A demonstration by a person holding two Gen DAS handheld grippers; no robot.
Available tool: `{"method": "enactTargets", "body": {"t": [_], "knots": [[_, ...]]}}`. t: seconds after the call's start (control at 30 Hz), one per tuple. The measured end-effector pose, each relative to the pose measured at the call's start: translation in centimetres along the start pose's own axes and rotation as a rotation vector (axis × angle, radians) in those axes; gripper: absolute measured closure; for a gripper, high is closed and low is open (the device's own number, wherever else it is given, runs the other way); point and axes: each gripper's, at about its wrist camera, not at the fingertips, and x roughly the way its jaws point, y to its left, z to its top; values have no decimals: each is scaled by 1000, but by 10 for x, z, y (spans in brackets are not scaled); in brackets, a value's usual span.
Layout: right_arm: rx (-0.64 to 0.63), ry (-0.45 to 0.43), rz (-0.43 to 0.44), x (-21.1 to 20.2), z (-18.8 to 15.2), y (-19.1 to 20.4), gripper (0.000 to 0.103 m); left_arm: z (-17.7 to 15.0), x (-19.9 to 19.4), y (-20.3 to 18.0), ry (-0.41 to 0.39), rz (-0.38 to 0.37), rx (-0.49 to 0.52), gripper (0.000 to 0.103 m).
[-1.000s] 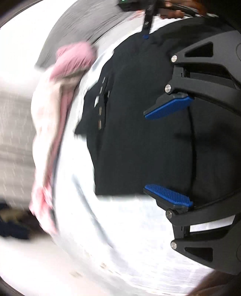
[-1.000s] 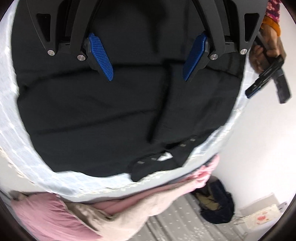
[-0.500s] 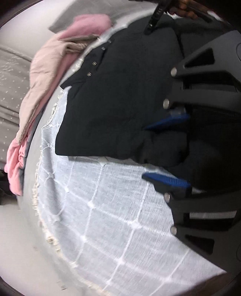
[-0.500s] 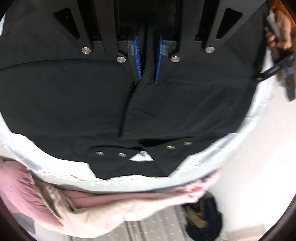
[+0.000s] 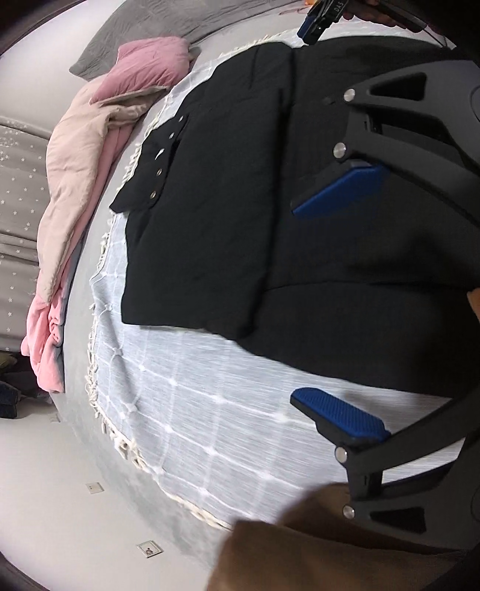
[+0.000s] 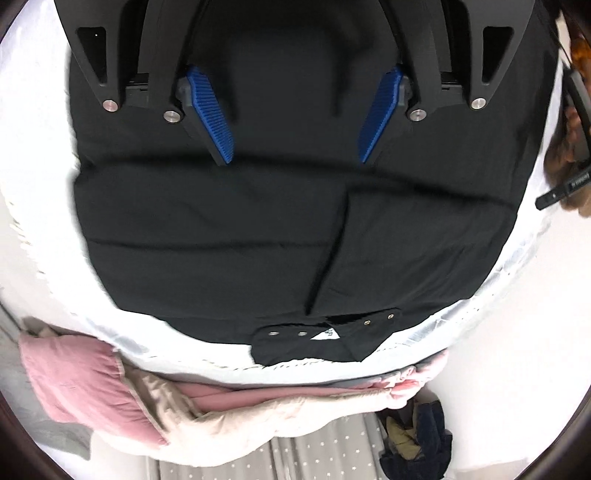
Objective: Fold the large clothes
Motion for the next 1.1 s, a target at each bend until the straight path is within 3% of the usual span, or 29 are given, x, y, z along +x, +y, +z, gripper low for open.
{"method": "enactTargets", "body": {"t": [0.27,0.43,0.57,0.7,0.77,0.87,1.0,1.1], "knots": [[74,-62,-33,-79,-70,-44,24,-56,-33,8,32,-4,-42,3],[137,-54,-37,-91,-111,-65,23,-89,-41,11,73,-34,-75,3],[166,-43,-50,-96,-141,-76,23,-115,-45,17,112,-123,-92,3],[197,-48,-38,-100,-167,-85,23,-139,-51,21,91,-145,-60,3],[252,-23,-5,-97,-183,-94,23,-152,-52,20,93,-137,-24,3],[408,6,123,-94,-202,-115,23,-163,-60,21,92,-153,13,3],[469,-23,162,-104,-215,-130,22,-179,-68,31,90,-182,57,3],[502,-6,197,-102,-223,-141,22,-189,-69,46,135,-215,47,3]]}}
